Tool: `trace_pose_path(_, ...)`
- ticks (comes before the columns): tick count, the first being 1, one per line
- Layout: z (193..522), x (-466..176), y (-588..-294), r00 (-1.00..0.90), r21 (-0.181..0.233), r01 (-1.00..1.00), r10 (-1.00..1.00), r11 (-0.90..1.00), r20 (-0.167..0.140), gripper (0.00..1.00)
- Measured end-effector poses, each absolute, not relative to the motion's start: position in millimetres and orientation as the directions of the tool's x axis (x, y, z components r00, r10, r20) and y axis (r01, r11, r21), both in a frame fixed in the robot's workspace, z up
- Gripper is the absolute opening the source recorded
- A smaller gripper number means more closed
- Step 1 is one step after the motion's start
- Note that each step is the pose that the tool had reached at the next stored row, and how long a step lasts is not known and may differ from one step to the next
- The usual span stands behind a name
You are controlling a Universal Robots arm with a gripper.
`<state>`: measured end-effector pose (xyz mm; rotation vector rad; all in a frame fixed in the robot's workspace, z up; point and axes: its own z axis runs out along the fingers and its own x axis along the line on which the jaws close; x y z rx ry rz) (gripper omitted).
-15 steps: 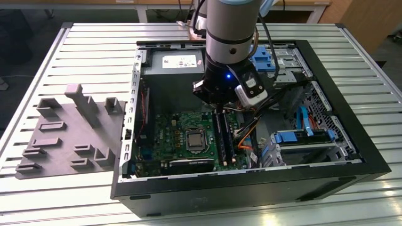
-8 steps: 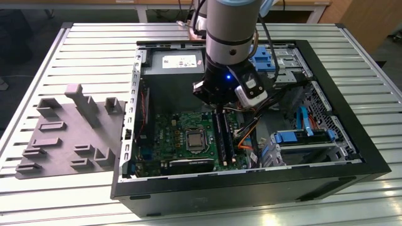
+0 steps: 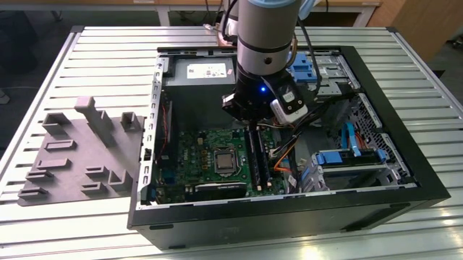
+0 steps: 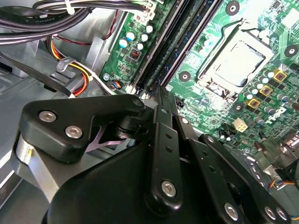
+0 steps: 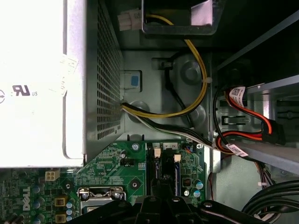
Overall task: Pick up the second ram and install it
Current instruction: 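Press down the second ram until it locks into place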
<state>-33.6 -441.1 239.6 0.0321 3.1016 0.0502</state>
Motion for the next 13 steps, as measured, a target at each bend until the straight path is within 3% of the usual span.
trace_pose_path(13,236.4,-33.6,-441.1,-0.999,0.033,0.020,0.021,0.999,-0.039,0.11)
